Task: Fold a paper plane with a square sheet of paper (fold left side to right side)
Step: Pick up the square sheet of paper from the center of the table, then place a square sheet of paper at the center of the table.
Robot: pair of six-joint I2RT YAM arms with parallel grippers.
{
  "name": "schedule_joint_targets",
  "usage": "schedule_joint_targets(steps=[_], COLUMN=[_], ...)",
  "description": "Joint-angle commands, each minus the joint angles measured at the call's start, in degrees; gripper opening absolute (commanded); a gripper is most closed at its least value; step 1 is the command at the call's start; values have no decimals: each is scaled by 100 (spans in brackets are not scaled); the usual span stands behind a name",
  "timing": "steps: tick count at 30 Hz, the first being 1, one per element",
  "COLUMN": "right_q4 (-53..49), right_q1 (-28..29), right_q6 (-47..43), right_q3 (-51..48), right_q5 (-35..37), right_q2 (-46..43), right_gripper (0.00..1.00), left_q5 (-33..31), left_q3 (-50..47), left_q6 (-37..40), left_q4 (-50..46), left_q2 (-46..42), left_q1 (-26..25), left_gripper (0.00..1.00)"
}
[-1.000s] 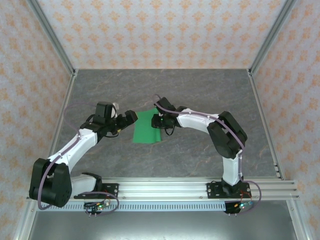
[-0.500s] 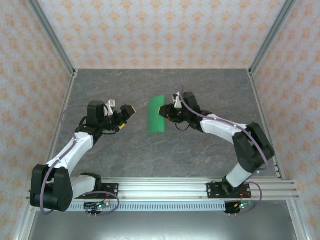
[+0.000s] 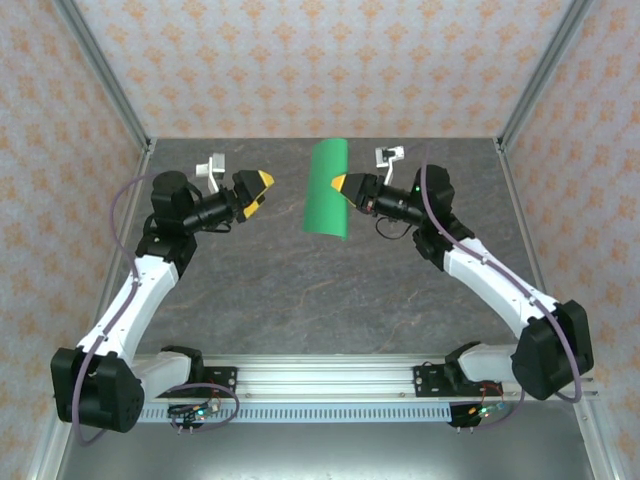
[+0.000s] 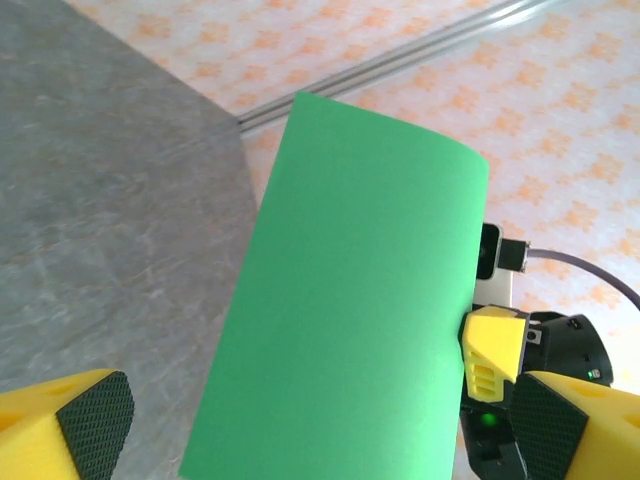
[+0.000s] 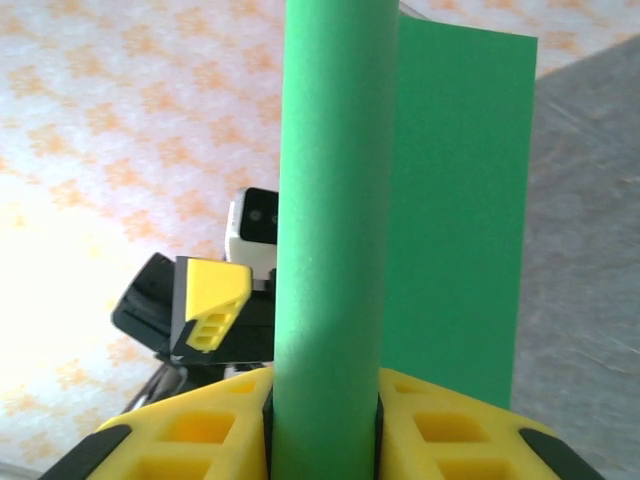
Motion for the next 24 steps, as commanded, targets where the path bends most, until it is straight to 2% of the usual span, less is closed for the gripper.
schedule_joint_targets(steps=[1,4,15,24], right_q4=[457,576,614,-20], right_q1=[6,28,133,106], right_q6=[356,543,698,265], right_q3=[341,475,500,359], right_q5=[-370,-414,-333,-172], right_q2=[-224,-356,-865,-1104], right_gripper=[29,29,29,29], left_q5=[278,158,117,28], left_q3=[432,732,1172,1102], left_q6=[-65,92,-84,-427], left_q4=[318,131,655,1342], left_q2=[92,237,675,648], left_q1=[-323,-588,-1300,-1501], left_gripper=[100,100,100,97])
